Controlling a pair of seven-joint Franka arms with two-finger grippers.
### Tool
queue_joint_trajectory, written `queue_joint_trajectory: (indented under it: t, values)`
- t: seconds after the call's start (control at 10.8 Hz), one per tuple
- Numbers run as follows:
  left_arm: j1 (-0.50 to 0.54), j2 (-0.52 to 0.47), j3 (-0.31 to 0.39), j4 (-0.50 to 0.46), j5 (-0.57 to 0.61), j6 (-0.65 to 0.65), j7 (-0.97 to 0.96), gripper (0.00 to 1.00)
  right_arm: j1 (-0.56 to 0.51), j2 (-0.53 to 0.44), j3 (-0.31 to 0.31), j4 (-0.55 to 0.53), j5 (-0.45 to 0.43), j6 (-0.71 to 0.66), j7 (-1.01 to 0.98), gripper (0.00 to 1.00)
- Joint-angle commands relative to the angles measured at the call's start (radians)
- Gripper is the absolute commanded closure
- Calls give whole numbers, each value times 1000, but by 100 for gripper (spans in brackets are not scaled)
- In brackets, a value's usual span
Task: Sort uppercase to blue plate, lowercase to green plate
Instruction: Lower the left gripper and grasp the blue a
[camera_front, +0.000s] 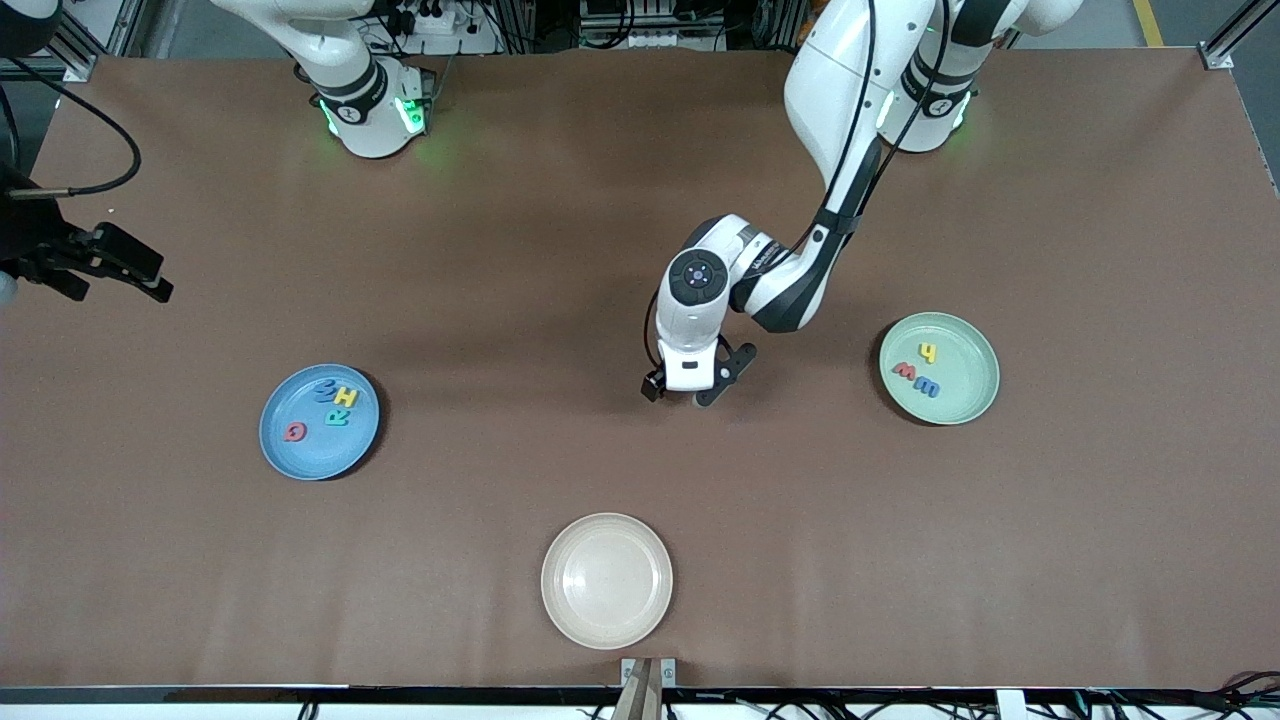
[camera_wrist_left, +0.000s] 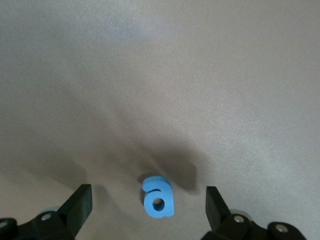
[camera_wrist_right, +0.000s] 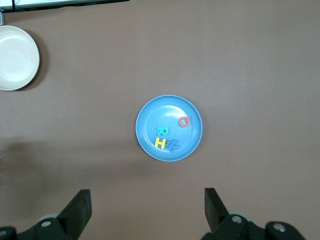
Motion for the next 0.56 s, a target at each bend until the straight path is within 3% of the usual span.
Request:
queue_joint_trajectory:
  t: [0.0,0.46]
  values:
    - [-28,36,28,51,-33,-6,-29,1,-33,-3,9,9,11,-19,2,0]
    - [-39,39,38,56,-40,-6,-53,33,2,6,17,2,8,-19,-2,0]
